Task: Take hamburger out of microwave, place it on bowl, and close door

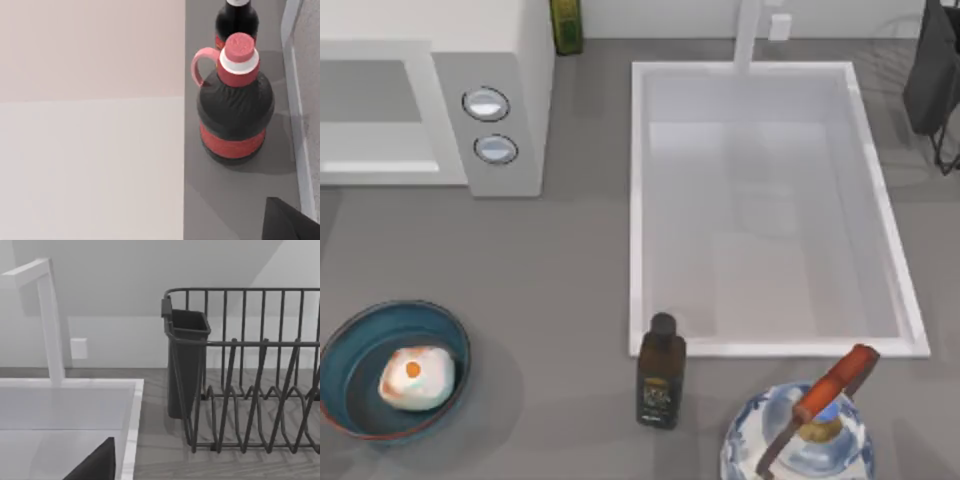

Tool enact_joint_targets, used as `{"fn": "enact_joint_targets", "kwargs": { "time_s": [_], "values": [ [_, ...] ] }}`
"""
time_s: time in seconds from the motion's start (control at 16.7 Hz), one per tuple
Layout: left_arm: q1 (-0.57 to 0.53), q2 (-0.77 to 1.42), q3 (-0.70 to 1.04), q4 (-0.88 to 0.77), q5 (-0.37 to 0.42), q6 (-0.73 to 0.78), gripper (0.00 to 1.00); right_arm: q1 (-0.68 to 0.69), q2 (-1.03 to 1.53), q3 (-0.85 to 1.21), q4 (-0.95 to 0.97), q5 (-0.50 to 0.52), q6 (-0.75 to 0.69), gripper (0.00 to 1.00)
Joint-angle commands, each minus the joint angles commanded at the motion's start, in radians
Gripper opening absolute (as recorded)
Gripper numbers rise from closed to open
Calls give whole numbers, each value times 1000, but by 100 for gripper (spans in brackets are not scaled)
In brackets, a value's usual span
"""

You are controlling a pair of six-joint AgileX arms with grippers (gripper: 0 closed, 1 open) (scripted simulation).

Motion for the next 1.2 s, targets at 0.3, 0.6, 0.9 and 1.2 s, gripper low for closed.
{"fn": "enact_joint_targets", "kwargs": {
  "time_s": [0.3,0.6,0.9,1.2],
  "values": [
    [107,273,221,-130,113,107,0,0,0,0,0,0,0,100],
    [118,313,256,-152,132,123,0,0,0,0,0,0,0,100],
    [115,325,221,-111,129,123,0,0,0,0,0,0,0,100],
    [119,395,72,129,132,126,0,0,0,0,0,0,0,100]
  ]
}}
